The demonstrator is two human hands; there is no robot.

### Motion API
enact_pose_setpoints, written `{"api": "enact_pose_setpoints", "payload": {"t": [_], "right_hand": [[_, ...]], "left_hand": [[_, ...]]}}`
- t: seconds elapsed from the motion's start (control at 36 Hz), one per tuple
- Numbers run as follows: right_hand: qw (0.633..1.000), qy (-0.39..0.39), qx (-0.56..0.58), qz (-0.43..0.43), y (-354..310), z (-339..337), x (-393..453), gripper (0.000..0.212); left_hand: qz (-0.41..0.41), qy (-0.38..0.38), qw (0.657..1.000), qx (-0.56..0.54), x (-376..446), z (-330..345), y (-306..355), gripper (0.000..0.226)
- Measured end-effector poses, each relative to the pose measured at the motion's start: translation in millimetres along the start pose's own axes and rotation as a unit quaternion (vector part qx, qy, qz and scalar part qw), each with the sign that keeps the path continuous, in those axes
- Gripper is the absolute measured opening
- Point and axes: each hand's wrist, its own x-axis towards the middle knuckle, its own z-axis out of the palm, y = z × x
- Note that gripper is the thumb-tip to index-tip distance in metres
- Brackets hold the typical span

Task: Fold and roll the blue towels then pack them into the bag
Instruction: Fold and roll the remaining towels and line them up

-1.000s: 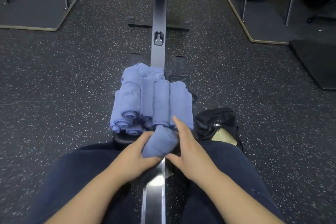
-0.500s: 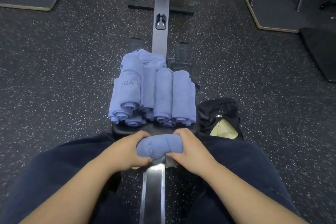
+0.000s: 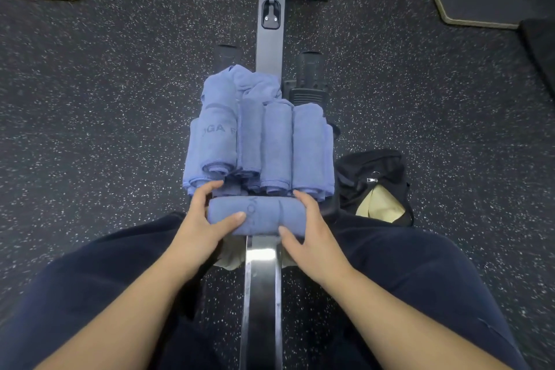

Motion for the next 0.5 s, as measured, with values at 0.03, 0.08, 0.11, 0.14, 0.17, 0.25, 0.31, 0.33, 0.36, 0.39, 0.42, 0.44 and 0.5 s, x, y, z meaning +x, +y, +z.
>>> {"api": "enact_pose_setpoints", "payload": {"t": [0.03,0.08,0.11,0.14,0.17,0.25,0.31,0.33,0.36,0.39,0.42,0.44,0.5], "right_hand": [[1.000,0.003,0.009,-0.016,-1.1,-0.1,-0.6,0.064],[0.999,0.002,0.007,-0.046,-2.8,-0.5,-1.9,0.062],[0.998,0.003,-0.001,-0.056,-2.8,-0.4,-2.0,0.060],[0.998,0.007,-0.005,-0.062,-1.5,-0.1,-1.9,0.057],[0.998,0.010,-0.006,-0.064,0.1,0.8,-1.3,0.054],[0.998,0.023,-0.004,-0.058,5.5,9.4,1.4,0.047],[0.998,0.040,0.019,-0.037,8.8,17.4,3.0,0.046],[0.998,0.043,0.033,-0.024,10.2,20.8,3.6,0.045],[0.998,0.045,0.044,-0.012,11.8,23.4,4.3,0.045],[0.998,0.045,0.050,-0.001,13.5,25.4,4.7,0.045],[0.997,0.046,0.055,0.009,15.6,26.5,5.1,0.045],[0.997,0.049,0.062,0.020,17.6,26.8,5.4,0.045],[0.994,0.058,0.080,0.041,20.6,26.1,6.1,0.044]], "left_hand": [[-0.003,0.014,0.999,-0.029,-0.5,3.0,-0.6,0.057],[-0.025,0.042,0.995,-0.084,-0.2,7.9,-4.6,0.048],[-0.043,0.052,0.991,-0.112,-0.1,10.6,-6.6,0.044],[-0.066,0.060,0.986,-0.141,0.4,13.1,-9.4,0.041],[-0.090,0.064,0.979,-0.171,1.3,15.5,-11.8,0.037],[-0.144,0.087,0.960,-0.222,3.5,23.6,-14.6,0.028],[-0.158,0.101,0.959,-0.212,4.3,26.4,-17.2,0.026],[-0.164,0.100,0.959,-0.210,4.6,26.4,-18.6,0.024],[-0.170,0.094,0.958,-0.210,4.8,25.8,-19.5,0.023],[-0.176,0.086,0.958,-0.212,4.6,24.8,-19.6,0.023],[-0.181,0.078,0.957,-0.213,4.4,23.3,-20.2,0.024],[-0.187,0.069,0.955,-0.219,4.1,21.8,-20.5,0.026],[-0.196,0.052,0.950,-0.239,3.4,20.2,-20.6,0.032]]}}
